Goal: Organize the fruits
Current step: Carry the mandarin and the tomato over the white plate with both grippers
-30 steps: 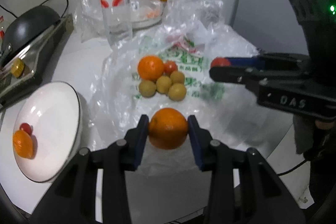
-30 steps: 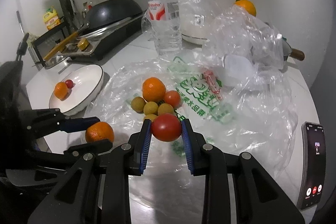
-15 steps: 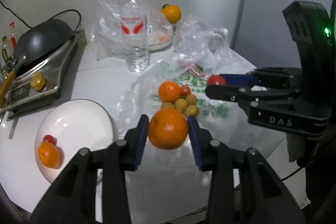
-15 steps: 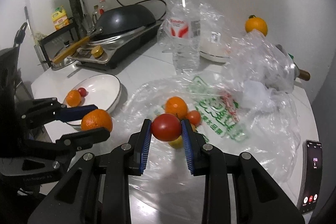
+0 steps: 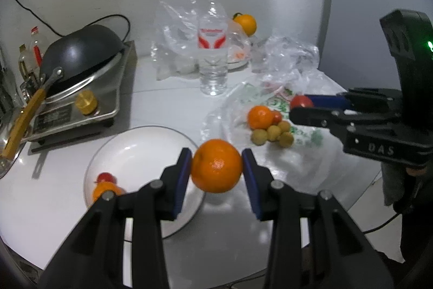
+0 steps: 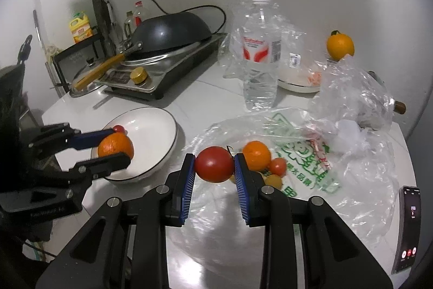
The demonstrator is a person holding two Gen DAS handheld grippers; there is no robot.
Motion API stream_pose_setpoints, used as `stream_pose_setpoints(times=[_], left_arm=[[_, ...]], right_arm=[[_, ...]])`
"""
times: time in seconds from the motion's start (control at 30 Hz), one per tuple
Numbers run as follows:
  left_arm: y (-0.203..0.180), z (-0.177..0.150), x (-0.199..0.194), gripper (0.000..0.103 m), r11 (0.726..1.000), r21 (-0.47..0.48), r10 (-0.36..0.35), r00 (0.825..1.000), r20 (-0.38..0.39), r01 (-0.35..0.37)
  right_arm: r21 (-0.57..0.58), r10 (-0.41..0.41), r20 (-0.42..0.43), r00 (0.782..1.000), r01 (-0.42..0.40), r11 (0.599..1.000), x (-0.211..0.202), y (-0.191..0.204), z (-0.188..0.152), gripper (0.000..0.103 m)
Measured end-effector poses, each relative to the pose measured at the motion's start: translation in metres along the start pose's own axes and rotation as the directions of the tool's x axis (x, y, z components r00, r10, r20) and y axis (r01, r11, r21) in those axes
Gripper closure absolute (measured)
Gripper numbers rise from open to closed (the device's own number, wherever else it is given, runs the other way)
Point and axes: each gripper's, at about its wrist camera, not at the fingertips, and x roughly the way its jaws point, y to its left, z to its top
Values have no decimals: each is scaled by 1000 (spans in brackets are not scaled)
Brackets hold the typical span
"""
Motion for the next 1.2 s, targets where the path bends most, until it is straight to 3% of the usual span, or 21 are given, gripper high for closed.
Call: stream_pose_setpoints(times=[0.6, 1.2], left_arm=[[54, -16, -18, 64, 997, -53, 62, 998, 19, -61], [96, -9, 32, 64, 993, -71, 88, 996, -26, -90]], right_arm=[[-65, 34, -17, 999, -35, 997, 15, 50, 12, 72], [-85, 87, -70, 994, -93, 992, 64, 66, 24, 72]])
